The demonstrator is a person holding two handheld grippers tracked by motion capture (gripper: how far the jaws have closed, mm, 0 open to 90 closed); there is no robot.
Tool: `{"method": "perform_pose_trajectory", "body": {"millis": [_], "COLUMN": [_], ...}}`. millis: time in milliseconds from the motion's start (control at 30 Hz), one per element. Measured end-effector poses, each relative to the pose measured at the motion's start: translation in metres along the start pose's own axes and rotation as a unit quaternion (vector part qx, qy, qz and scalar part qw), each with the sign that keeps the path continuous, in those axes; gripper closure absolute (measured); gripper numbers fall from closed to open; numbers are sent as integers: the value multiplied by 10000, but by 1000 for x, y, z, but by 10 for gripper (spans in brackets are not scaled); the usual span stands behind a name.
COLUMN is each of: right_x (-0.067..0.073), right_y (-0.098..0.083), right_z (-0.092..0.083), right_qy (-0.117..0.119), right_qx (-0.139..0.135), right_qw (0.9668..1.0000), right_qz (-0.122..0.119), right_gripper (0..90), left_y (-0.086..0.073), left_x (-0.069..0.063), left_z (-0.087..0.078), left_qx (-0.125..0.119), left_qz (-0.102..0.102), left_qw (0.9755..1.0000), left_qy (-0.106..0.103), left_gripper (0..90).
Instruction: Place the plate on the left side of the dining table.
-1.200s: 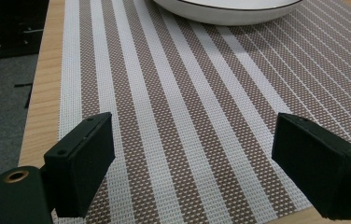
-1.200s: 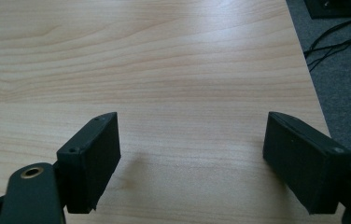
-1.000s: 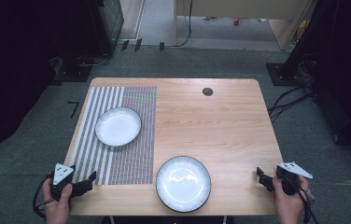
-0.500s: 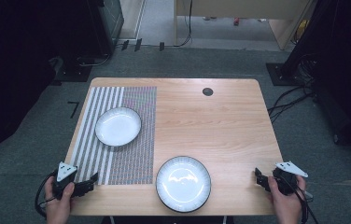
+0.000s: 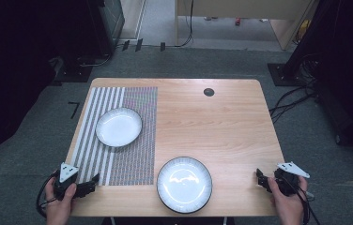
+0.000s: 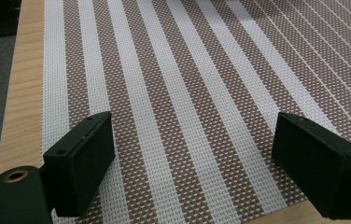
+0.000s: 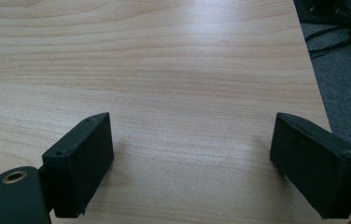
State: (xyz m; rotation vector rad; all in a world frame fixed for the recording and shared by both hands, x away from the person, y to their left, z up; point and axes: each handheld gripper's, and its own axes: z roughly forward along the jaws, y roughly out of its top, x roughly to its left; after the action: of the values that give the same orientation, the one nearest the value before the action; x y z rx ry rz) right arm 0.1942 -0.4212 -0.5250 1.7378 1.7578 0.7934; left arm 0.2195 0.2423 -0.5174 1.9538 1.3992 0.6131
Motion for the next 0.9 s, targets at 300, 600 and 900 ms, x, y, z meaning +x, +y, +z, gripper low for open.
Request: {"method": "perform_pose_trajectory", "body": {"millis": [300,600,900], "right_x": [-2,58,114], "right_y": [4,57,89], "right_z": [-12,-64,-51], "right_qy": [-126,735,782], "right_qx": [-425,-1850,-1760], "right_qw": [9990,9796,9788], "right_qz": [44,-281,-694], "right_gripper": [158,343,369], "left_y": [0,0,1], "left_x": [0,0,0], "left_z": [0,0,1], "left_qx": [7,8,10], "left_qz": [5,2,-2], "left_qw": [10000,10000,10000], "left_qy": [-5,-4,-2], "left_gripper": [127,126,124]}}
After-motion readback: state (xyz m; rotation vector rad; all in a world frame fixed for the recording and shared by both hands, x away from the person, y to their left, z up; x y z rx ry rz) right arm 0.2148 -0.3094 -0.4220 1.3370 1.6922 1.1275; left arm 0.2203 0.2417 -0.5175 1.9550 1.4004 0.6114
